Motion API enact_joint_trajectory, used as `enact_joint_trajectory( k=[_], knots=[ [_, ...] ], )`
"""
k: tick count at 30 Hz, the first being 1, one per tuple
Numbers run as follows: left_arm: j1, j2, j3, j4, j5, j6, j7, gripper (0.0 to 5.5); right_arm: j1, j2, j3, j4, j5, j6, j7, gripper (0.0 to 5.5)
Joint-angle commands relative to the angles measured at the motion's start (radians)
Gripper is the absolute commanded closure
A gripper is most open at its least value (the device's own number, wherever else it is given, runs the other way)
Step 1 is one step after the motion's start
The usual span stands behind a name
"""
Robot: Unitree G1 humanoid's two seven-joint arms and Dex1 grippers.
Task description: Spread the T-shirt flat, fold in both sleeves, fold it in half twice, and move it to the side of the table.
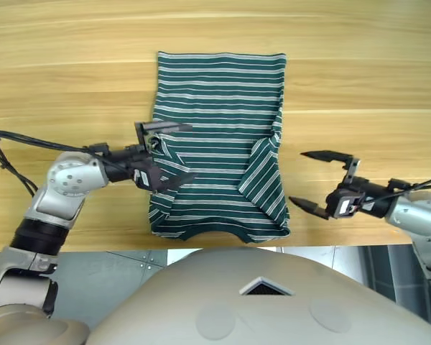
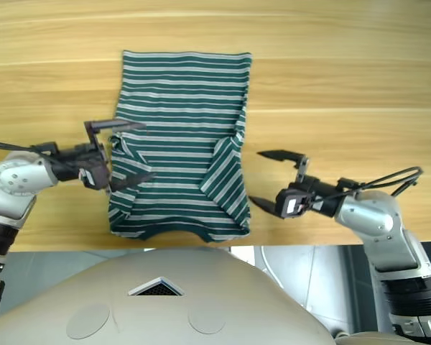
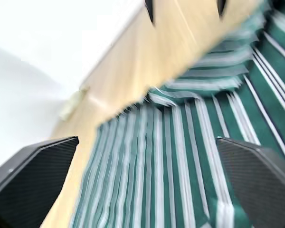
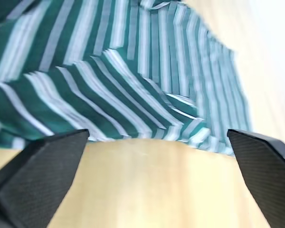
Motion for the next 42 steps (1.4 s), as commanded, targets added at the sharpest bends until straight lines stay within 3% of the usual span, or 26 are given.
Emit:
enact_joint_trajectory(
  k=[1, 7, 14, 21, 31, 39, 42],
  knots=[
    [0.106, 0.088, 0.059, -0.139, -0.151, 0.054, -0.061, 0.1, -0.004, -0.016, -0.075, -0.01, 0.029, 0.008, -0.005, 0.13],
    [0.441, 0.281, 0.192, -0.11, -0.061, -0.017, -0.184, 0.1, 0.17, -0.106, -0.067, 0.02, -0.072, -0.067, 0.093, 0.13],
    [0.586, 0.323, 0.337, 0.0, -0.045, -0.082, -0.235, 0.1, 0.206, -0.102, 0.023, 0.031, -0.12, -0.099, 0.122, 0.13],
    [0.448, 0.224, 0.241, 0.07, 0.047, -0.087, -0.217, 0.1, 0.128, -0.094, 0.146, 0.063, -0.175, -0.096, 0.127, 0.13],
    [0.416, 0.21, 0.116, 0.081, 0.133, -0.089, -0.238, 0.1, 0.137, -0.115, 0.19, 0.02, -0.212, -0.097, 0.102, 0.13],
    [0.371, 0.212, 0.094, 0.146, 0.195, -0.096, -0.216, 0.1, 0.145, -0.107, 0.206, 0.004, -0.237, -0.094, 0.072, 1.48],
    [0.346, 0.206, 0.089, 0.19, 0.241, -0.111, -0.194, 0.6, 0.142, -0.104, 0.214, -0.013, -0.244, -0.089, 0.061, 2.02]
  ],
)
